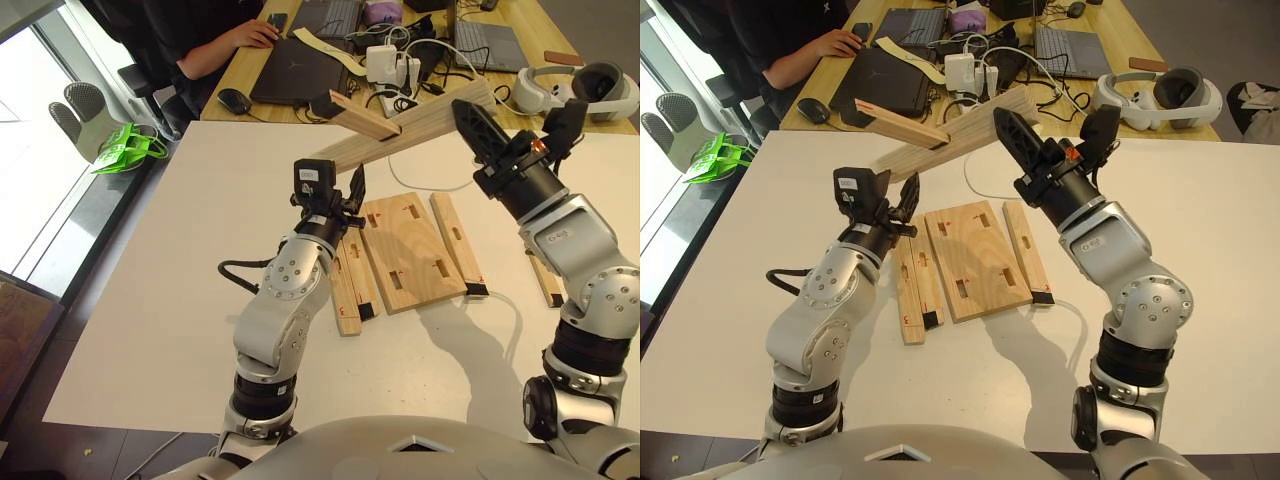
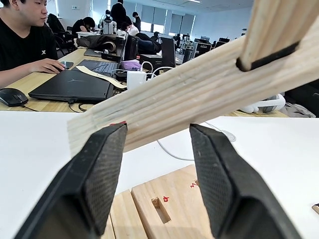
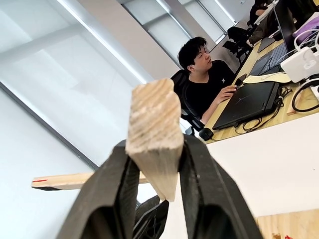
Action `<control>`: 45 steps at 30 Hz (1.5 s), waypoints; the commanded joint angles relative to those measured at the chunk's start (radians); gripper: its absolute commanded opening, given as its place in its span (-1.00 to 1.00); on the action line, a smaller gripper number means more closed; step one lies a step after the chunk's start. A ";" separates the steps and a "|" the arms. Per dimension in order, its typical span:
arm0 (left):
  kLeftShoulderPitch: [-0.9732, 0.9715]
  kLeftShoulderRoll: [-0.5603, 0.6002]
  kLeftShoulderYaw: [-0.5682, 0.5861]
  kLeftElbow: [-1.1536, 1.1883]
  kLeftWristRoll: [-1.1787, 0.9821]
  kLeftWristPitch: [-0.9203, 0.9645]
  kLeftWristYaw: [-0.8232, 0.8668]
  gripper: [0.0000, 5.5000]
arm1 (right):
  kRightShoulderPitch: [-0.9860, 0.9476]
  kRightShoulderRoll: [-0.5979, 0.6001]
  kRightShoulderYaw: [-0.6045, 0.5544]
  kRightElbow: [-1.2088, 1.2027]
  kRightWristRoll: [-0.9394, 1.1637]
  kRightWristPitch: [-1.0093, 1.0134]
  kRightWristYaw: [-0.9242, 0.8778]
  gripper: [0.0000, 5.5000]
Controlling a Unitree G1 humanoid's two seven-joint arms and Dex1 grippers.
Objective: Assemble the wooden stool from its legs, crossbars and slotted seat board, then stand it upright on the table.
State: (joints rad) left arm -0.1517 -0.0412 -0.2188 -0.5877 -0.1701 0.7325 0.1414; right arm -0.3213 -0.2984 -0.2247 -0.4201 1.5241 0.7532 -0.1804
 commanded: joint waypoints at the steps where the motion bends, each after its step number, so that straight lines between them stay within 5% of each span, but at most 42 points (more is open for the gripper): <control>1: 0.021 -0.015 0.015 -0.002 0.027 -0.003 0.018 -0.16 | -0.011 -0.044 0.003 -0.016 0.060 0.022 0.030 -0.64; 12: 0.157 -0.060 -0.022 -0.065 0.029 -0.033 0.055 -0.16 | -0.087 -0.124 -0.063 0.106 -0.072 -0.013 -0.047 -0.64; 20: 0.353 -0.114 0.086 -0.163 0.031 -0.217 0.194 -0.16 | -0.005 -0.569 -0.182 0.276 -0.012 0.324 0.246 -0.64; 28: 0.401 -0.124 0.020 -0.140 0.053 -0.329 0.284 -0.16 | -0.024 -0.805 -0.153 0.444 -0.201 0.458 0.598 -0.64; 33: 0.423 -0.120 0.000 -0.138 0.053 -0.367 0.326 -0.16 | -0.009 -0.831 -0.164 0.466 -0.269 0.501 0.692 -0.64; 45: 0.429 -0.104 -0.028 -0.131 0.048 -0.382 0.366 -0.16 | -0.103 -0.694 -0.224 0.424 -0.219 0.600 0.574 -0.64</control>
State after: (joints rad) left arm 0.2668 -0.0492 -0.2324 -0.7264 -0.1255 0.3548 0.4982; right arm -0.4273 -1.0148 -0.4204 0.0319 1.2773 1.3267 0.4202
